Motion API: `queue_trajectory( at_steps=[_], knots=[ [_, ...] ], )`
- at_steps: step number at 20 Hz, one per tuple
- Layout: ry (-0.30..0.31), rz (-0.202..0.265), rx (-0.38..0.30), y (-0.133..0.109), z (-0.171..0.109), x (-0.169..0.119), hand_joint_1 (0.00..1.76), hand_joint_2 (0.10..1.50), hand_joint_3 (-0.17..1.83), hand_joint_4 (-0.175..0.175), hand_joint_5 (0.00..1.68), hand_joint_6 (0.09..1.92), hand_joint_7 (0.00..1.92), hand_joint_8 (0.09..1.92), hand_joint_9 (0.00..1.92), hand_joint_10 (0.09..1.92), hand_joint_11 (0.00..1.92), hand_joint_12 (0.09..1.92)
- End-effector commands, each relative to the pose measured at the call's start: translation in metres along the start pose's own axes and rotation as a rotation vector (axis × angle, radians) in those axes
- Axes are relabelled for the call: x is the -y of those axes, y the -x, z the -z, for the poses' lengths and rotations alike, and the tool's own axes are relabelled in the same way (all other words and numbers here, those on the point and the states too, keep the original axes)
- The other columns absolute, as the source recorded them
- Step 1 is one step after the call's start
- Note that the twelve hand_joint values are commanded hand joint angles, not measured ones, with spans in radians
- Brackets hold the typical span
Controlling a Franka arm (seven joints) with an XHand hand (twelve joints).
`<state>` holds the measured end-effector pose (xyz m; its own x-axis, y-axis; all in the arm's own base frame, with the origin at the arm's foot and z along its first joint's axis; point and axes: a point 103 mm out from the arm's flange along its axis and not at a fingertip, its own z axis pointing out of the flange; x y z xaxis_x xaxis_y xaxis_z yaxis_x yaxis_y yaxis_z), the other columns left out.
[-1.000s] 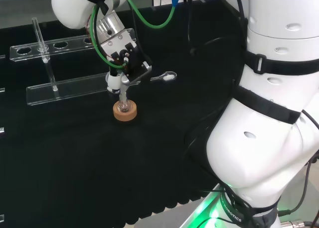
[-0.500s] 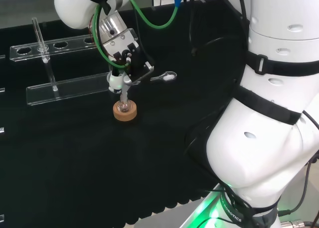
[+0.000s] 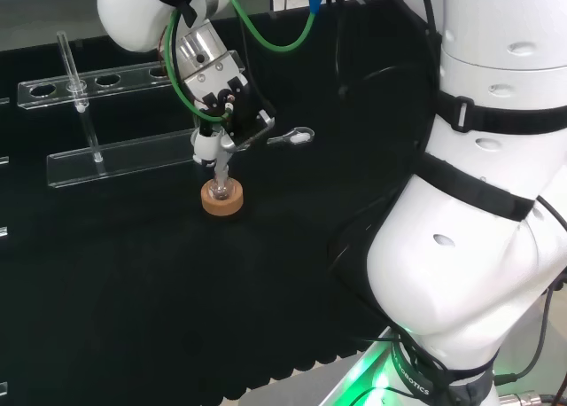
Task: Place the funnel on the round-bottom flask.
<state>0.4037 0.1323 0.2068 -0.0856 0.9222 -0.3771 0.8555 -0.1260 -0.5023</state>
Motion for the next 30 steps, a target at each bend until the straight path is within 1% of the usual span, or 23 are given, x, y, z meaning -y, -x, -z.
queue_trajectory(
  at_steps=[1, 3, 4, 5, 7, 9, 10, 13, 16, 18, 20, 22, 25, 27, 28, 30],
  knots=[
    [-0.004, 0.008, -0.01, 0.003, -0.001, 0.001, 0.57, 0.67, 0.52, -0.025, 0.32, 0.09, 0.16, 0.74, 0.46, 0.68, 0.31, 1.43],
    [-0.006, 0.01, -0.008, 0.004, -0.002, 0.002, 0.54, 0.66, 0.49, -0.021, 0.26, 0.09, 0.07, 0.7, 0.37, 0.69, 0.28, 1.46],
    [-0.003, 0.015, -0.011, 0.005, -0.002, 0.002, 0.52, 0.65, 0.48, -0.018, 0.22, 0.09, 0.04, 0.66, 0.33, 0.7, 0.27, 1.46],
    [0.011, 0.024, -0.017, 0.005, -0.002, 0.004, 0.5, 0.65, 0.45, -0.015, 0.19, 0.09, 0.02, 0.59, 0.28, 0.72, 0.25, 1.47],
    [0.066, 0.043, -0.035, 0.006, 0.001, 0.008, 0.45, 0.64, 0.37, -0.01, 0.13, 0.09, 0.0, 0.45, 0.18, 0.76, 0.22, 1.49],
    [0.102, 0.053, -0.041, 0.007, 0.004, 0.012, 0.4, 0.64, 0.3, -0.009, 0.08, 0.09, 0.0, 0.31, 0.11, 0.8, 0.2, 1.5],
    [0.115, 0.056, -0.042, 0.007, 0.006, 0.014, 0.39, 0.64, 0.28, -0.008, 0.07, 0.09, 0.0, 0.27, 0.09, 0.81, 0.19, 1.51],
    [0.126, 0.062, -0.048, 0.01, 0.012, 0.019, 0.38, 0.65, 0.25, -0.008, 0.06, 0.09, 0.0, 0.23, 0.06, 0.82, 0.18, 1.51],
    [0.157, 0.064, -0.051, 0.013, 0.018, 0.023, 0.37, 0.66, 0.23, -0.008, 0.06, 0.09, 0.0, 0.27, 0.07, 0.82, 0.18, 1.52],
    [0.184, 0.066, -0.057, 0.018, 0.023, 0.027, 0.37, 0.67, 0.21, -0.01, 0.06, 0.09, 0.0, 0.35, 0.1, 0.81, 0.18, 1.52],
    [0.201, 0.072, -0.081, 0.025, 0.027, 0.031, 0.38, 0.69, 0.19, -0.012, 0.09, 0.09, 0.01, 0.47, 0.15, 0.78, 0.19, 1.51],
    [0.202, 0.076, -0.112, 0.034, 0.031, 0.033, 0.41, 0.71, 0.18, -0.015, 0.12, 0.09, 0.04, 0.56, 0.21, 0.76, 0.19, 1.5],
    [0.214, 0.079, -0.13, 0.05, 0.034, 0.034, 0.44, 0.74, 0.18, -0.016, 0.15, 0.09, 0.08, 0.63, 0.28, 0.73, 0.19, 1.47],
    [0.256, 0.095, -0.158, 0.062, 0.034, 0.034, 0.45, 0.74, 0.19, -0.017, 0.19, 0.09, 0.12, 0.65, 0.31, 0.72, 0.2, 1.46],
    [0.266, 0.095, -0.166, 0.07, 0.033, 0.034, 0.46, 0.75, 0.19, -0.017, 0.21, 0.09, 0.15, 0.66, 0.34, 0.71, 0.21, 1.46],
    [0.259, 0.082, -0.18, 0.082, 0.033, 0.032, 0.48, 0.75, 0.19, -0.019, 0.25, 0.09, 0.19, 0.67, 0.37, 0.69, 0.23, 1.44]
  ],
)
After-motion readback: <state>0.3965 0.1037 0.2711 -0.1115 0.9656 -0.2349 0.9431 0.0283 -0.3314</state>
